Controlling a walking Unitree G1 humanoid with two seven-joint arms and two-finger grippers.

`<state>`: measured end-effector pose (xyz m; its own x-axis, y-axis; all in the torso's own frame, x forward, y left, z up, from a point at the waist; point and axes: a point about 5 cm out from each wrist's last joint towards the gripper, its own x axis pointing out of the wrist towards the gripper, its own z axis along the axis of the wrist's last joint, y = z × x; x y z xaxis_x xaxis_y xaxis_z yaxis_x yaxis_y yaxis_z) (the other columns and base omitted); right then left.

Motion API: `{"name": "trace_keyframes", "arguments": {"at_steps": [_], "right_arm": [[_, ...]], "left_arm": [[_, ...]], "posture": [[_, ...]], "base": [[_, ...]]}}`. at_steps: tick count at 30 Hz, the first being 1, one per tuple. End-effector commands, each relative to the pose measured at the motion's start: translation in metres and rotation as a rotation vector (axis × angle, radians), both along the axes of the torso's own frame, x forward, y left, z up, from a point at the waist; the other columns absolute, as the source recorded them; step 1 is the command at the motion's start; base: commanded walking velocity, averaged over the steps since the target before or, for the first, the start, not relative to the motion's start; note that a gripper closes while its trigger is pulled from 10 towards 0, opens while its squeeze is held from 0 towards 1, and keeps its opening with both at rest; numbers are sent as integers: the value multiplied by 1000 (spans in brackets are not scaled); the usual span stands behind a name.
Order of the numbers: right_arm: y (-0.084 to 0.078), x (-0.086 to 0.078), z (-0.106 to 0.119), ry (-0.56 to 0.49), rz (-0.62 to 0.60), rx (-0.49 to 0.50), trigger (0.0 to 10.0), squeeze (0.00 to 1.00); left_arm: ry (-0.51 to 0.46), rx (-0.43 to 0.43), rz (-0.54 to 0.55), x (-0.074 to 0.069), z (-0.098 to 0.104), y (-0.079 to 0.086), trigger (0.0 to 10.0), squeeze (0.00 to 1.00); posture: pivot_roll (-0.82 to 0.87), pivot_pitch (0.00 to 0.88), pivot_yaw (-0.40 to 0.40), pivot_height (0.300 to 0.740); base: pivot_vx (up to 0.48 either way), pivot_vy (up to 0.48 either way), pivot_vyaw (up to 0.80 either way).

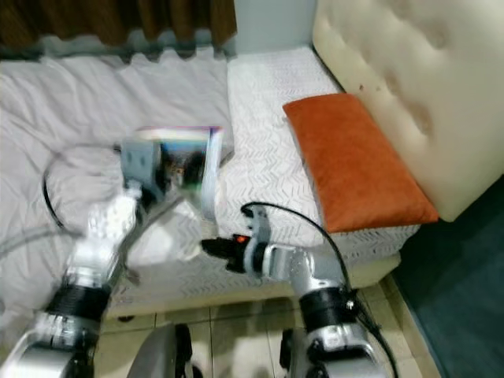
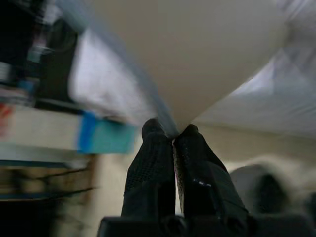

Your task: Clean up the room

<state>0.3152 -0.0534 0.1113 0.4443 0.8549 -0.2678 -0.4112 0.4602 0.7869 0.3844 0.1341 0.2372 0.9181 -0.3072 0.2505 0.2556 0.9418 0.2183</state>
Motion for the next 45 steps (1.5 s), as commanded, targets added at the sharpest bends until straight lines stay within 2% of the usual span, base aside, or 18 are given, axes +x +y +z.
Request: {"name": "trace_keyframes", "arguments": {"at_steps": [1, 2, 6, 10, 11, 13, 15, 19, 21, 22, 24, 26, 28, 30, 36, 38, 42, 45], "right_arm": [[0, -2, 9, 22, -18, 83, 10000, 0], [3, -2, 12, 24, -35, 116, 10000, 0], [6, -4, 8, 18, -60, 75, 10000, 0], [-13, -5, -27, -57, -81, -248, 10000, 0], [-13, -5, -27, -57, -81, -248, 10000, 0], [-24, -4, -37, -75, -83, -338, 10000, 0], [-44, -5, -54, -93, -85, -475, 10000, 0], [-59, -6, -64, -91, -91, -549, 10000, 0], [-71, -5, -68, -128, -128, -574, 10000, 0], [-71, -5, -68, -128, -128, -574, 10000, 0], [-73, 2, -66, -204, -185, -595, 10000, 0], [-69, 8, -65, -227, -229, -589, 10000, 0], [-67, 10, -64, -225, -244, -578, 10000, 0], [-53, 20, -57, -190, -324, -485, 10000, 0], [-35, 31, -46, -145, -391, -358, 10000, 0], [-21, 41, -32, -169, -423, -311, 10000, 0], [-13, 49, -19, -224, -424, -321, 10000, 0], [-18, 51, -19, -293, -389, -404, 10000, 0]], "left_arm": [[30, 36, 22, 11, 2, 9, 10000, 0], [17, 66, 21, 19, 17, 7, 10000, 0], [30, 94, 18, 30, 34, 1, 10000, 0], [106, 42, -2, 35, 23, -10, 10000, 0], [106, 42, -2, 35, 23, -10, 10000, 0], [111, 27, -26, 33, 16, -15, 10000, 0], [121, -10, -66, 28, 0, -22, 10000, 0], [127, -46, -87, 22, -15, -25, 10000, 0], [138, -51, -109, 2, -46, -26, 10000, 0], [138, -51, -109, 2, -46, -26, 10000, 0], [167, -90, -95, -18, -71, -22, 10000, 0], [191, -117, -76, -31, -85, -19, 10000, 0], [197, -123, -72, -35, -88, -19, 10000, 0], [242, -133, -58, -52, -108, -19, 10000, 0], [267, -118, -52, -72, -123, -16, 10000, 0], [296, -104, -40, -91, -129, -13, 10000, 0], [324, -95, -29, -108, -133, -11, 10000, 0], [384, -100, -19, -133, -147, -12, 10000, 0]], "posture": [[4, 140, 58, 635], [-5, 137, 74, 635], [-23, 131, 100, 635], [-54, 139, 137, 635], [-54, 139, 137, 635], [-55, 143, 137, 635], [-44, 155, 132, 635], [-35, 159, 127, 635], [-5, 177, 107, 635], [-5, 177, 107, 635], [8, 183, 101, 635], [18, 187, 96, 635], [18, 187, 96, 635], [35, 200, 96, 635], [54, 216, 94, 635], [94, 236, 91, 635], [121, 247, 82, 635], [152, 272, 72, 635]], "base": [[0, 0, 0], [0, 0, 0], [0, 0, 0], [0, 0, 0], [0, 0, 0], [0, 0, 0], [0, 0, 0], [0, 0, 0], [0, 0, 0], [0, 0, 0], [0, 0, 0], [0, 0, 0], [0, 0, 0], [0, 0, 0], [0, 0, 0], [0, 0, 0], [0, 0, 0], [0, 0, 0]]}}
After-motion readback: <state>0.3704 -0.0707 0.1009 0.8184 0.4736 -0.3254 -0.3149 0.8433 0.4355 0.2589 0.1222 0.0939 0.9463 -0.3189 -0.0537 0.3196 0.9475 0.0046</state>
